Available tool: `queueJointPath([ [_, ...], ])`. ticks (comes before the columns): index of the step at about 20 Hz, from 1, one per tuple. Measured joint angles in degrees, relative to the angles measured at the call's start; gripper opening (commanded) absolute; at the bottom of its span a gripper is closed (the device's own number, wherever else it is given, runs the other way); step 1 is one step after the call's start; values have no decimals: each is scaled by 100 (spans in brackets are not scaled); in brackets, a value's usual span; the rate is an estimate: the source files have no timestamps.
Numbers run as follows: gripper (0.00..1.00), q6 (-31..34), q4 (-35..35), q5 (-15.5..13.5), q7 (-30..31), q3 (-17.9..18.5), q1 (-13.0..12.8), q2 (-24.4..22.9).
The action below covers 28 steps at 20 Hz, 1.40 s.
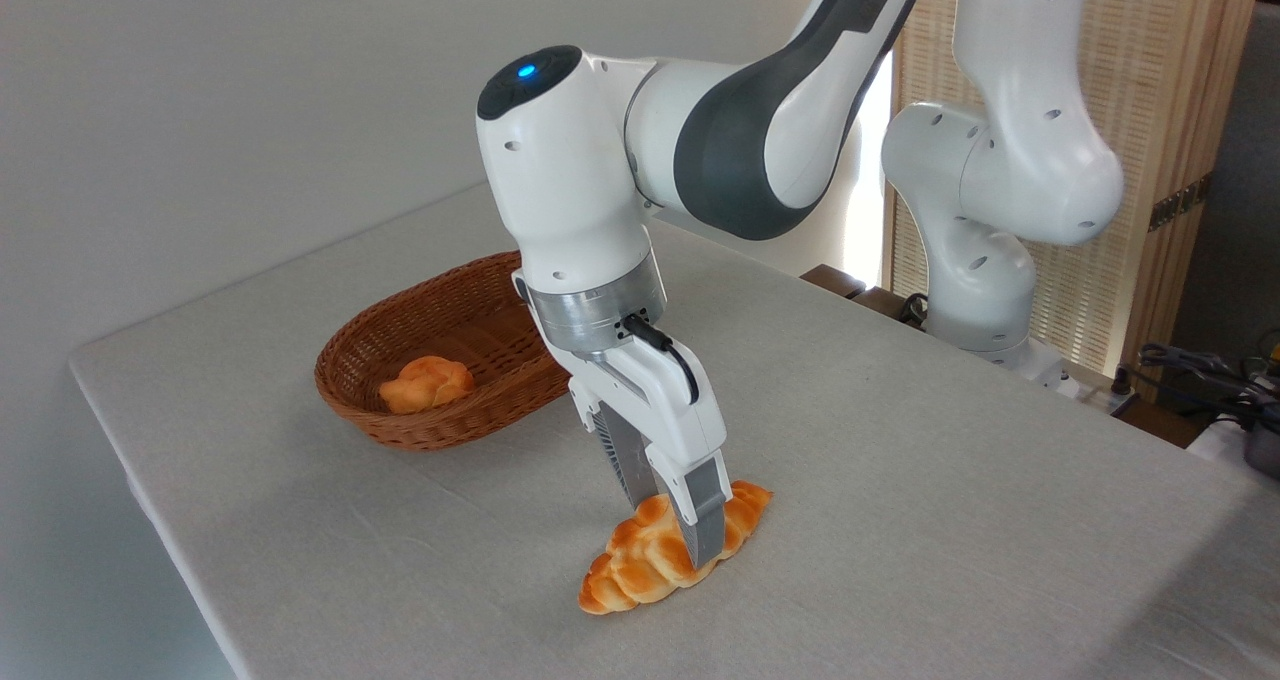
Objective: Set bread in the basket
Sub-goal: 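Lower the gripper onto the braided roll and close it around the middle, then lift the braided roll and carry it over the wicker basket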
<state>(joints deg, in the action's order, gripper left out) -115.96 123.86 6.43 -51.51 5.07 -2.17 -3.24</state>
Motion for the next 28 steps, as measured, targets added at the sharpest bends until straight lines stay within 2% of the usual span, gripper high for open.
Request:
queueJointPath([
  [3,100,7,34,0,0,0,1,60],
  [4,89,7,51,0,0,0,1,92],
  [7,32,5,68,0,0,-1,1,189],
  [8,27,5,67,0,0,-5,0,189],
  [19,27,47,35,0,-104,-69,-19,190],
  [26,27,953,-651,-1,-115,-246,-36,190],
  [28,28,1362,-929,-118,-115,-372,-46,188],
])
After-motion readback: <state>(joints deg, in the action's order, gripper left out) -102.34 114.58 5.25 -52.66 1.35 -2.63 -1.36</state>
